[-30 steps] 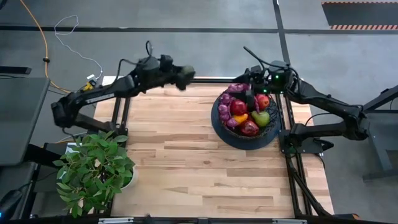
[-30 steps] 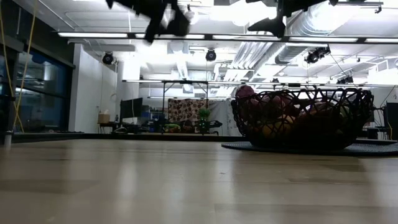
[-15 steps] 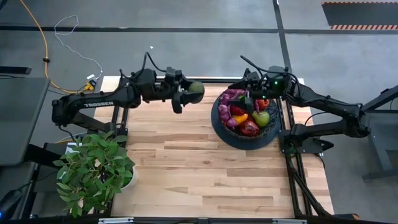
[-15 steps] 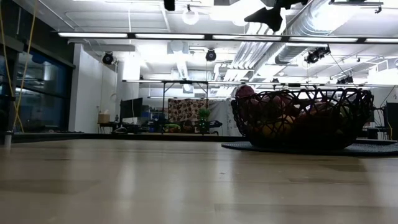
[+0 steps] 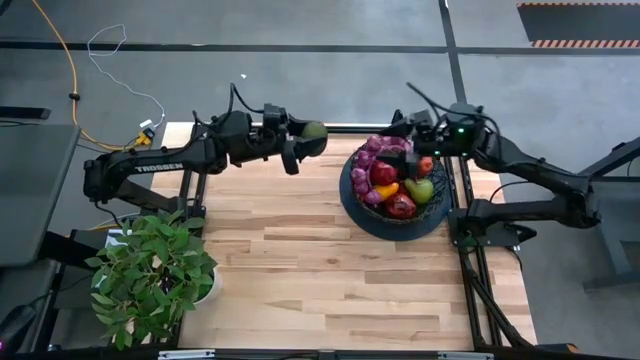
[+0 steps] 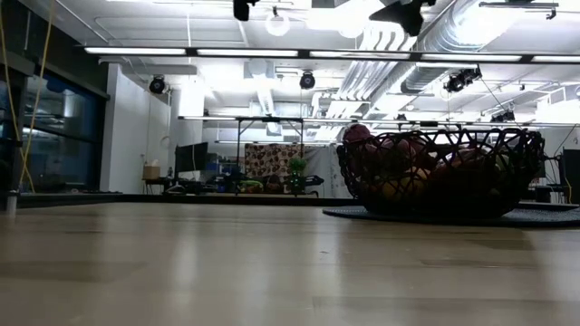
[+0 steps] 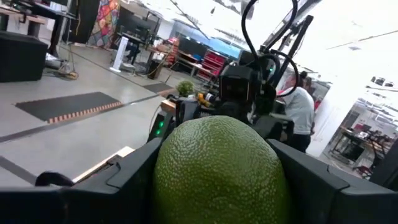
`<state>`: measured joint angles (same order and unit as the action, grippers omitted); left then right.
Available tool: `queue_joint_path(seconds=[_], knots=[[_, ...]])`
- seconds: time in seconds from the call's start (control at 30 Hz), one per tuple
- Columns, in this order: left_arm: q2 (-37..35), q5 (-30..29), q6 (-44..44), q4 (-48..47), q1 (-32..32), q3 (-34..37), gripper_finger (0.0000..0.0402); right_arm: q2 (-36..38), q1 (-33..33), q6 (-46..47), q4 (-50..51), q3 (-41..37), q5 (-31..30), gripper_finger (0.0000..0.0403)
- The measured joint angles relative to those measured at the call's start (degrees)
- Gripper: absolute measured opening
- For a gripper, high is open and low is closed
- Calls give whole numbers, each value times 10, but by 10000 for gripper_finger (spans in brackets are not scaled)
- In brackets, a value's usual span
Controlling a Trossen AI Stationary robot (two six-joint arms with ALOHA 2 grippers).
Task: Build produce basket
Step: Put the green lime into the black wire basket
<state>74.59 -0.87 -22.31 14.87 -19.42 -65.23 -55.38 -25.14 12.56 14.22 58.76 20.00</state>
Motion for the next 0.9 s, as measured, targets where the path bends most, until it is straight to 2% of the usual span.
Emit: queue_joint_path(seconds=[0.17,0.3,0.53,0.77,0.9], knots=[[24,-18,-19,25,15,-1,256,40,-10,-1,10,0,0,397],[75,-19,-26,19,24,-50,256,65,-11,-11,17,0,1,397],[238,-7,-13,-68,28,-207,256,85,-11,-11,11,0,-1,397],[406,81,18,-68,31,-344,256,86,-11,-11,10,0,-4,397],[480,82,57,-63,39,-387,256,86,-11,-11,10,0,-13,397]])
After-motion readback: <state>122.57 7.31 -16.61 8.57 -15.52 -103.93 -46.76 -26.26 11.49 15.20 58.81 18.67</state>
